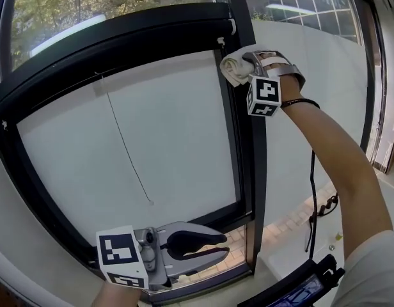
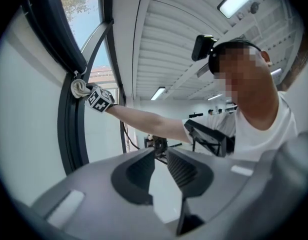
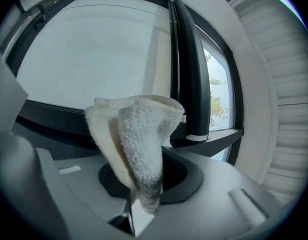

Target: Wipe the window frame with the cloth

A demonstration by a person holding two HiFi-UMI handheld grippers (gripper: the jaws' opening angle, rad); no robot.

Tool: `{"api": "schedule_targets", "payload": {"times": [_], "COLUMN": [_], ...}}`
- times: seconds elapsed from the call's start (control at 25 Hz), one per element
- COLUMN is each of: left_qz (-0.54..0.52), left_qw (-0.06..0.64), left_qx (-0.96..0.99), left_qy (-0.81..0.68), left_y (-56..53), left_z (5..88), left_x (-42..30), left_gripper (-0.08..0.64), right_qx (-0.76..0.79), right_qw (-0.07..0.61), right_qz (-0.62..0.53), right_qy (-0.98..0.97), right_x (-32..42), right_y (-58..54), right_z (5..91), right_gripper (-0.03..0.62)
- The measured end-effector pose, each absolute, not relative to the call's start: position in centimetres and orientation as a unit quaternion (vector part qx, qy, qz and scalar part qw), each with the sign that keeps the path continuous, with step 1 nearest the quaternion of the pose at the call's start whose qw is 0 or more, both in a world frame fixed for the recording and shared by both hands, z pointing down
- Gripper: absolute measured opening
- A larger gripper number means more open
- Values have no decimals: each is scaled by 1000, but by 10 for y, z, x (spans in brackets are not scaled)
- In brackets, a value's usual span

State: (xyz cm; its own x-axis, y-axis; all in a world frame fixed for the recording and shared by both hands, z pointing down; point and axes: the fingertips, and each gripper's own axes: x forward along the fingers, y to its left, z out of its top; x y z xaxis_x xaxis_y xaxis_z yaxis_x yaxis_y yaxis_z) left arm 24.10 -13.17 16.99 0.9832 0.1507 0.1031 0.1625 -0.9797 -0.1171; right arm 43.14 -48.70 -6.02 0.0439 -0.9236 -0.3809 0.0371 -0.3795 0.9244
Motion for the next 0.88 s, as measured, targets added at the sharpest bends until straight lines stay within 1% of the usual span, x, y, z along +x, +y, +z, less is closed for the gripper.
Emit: {"api": "schedule_targets", "payload": {"times": [0.28, 0.52, 0.64, 0.88], "left_qz": [-62, -77, -68, -72], "left_qw": [49, 43, 41, 28], "left_qx": [-994, -993, -995, -996], "left_qy": [-73, -72, -64, -34], "left_y": [-132, -129, -130, -135], "left_z": [191, 211, 212, 229], "left_x": [238, 228, 222, 202], "left_gripper": [97, 97, 97, 97], "right_qx": [586, 585, 588, 585], "right_qw": [412, 421, 426, 447], "right_qz": [-586, -564, -547, -482], "right_qy": [-379, -403, -417, -474], "right_x": [431, 429, 429, 426], "right_y": [-487, -483, -481, -475], "right_z": [39, 160, 220, 364], "right_gripper": [77, 78, 78, 84]}}
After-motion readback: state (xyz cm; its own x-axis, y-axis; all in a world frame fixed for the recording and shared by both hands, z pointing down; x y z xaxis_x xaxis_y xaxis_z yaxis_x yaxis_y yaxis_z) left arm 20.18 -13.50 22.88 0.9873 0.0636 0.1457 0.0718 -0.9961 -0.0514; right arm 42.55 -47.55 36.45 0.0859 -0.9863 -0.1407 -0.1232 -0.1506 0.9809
